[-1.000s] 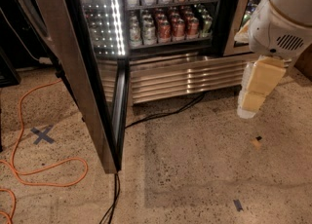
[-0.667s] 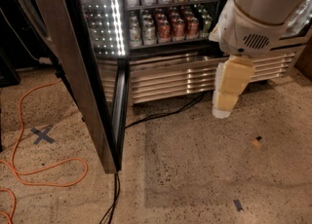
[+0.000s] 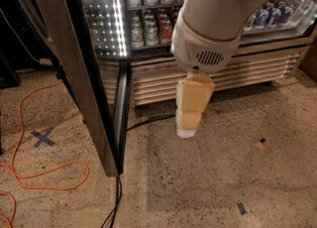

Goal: Close left fridge door

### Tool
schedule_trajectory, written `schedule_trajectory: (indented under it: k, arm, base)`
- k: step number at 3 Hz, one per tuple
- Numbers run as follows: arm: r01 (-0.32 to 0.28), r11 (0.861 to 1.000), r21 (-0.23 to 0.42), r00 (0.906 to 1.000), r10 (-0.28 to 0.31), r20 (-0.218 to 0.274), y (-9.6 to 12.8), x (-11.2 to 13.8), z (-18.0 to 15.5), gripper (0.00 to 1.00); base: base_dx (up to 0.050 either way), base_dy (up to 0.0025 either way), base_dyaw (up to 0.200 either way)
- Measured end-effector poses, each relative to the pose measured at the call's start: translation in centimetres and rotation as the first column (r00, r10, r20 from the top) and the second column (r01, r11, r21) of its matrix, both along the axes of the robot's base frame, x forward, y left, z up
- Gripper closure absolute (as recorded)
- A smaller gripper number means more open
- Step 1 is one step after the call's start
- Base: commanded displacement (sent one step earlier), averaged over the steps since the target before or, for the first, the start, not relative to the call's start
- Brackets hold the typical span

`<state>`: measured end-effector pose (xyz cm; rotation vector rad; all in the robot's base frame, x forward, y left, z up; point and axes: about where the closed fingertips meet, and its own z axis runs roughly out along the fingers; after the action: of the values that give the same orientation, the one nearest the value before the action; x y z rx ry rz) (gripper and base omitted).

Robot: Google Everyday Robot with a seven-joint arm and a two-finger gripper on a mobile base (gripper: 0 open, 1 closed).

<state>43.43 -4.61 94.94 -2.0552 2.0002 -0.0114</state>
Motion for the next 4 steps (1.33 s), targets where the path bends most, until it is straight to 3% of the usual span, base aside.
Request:
schedule_trajectory:
  k: [1, 2, 3, 4]
  arm:
    - [-0.023, 0.999, 0.048, 0.9997, 0.023, -0.008, -0.3, -2.9, -0.3, 0.00]
    - [-0.067, 0.991, 0.112, 0.9977, 0.066, 0.014, -0.7, -7.2, 0.6, 0.00]
    - [-0.076, 0.991, 0.113, 0.9967, 0.073, 0.034, -0.4, -7.5, 1.3, 0.00]
    - [-0.092, 0.993, 0.078, 0.9957, 0.091, 0.017, 1.0, -6.7, 1.0, 0.00]
  base:
    - [0.000, 0.00000, 0.000]
    - [0.000, 0.00000, 0.000]
    - [0.000, 0.00000, 0.000]
    - [0.000, 0.00000, 0.000]
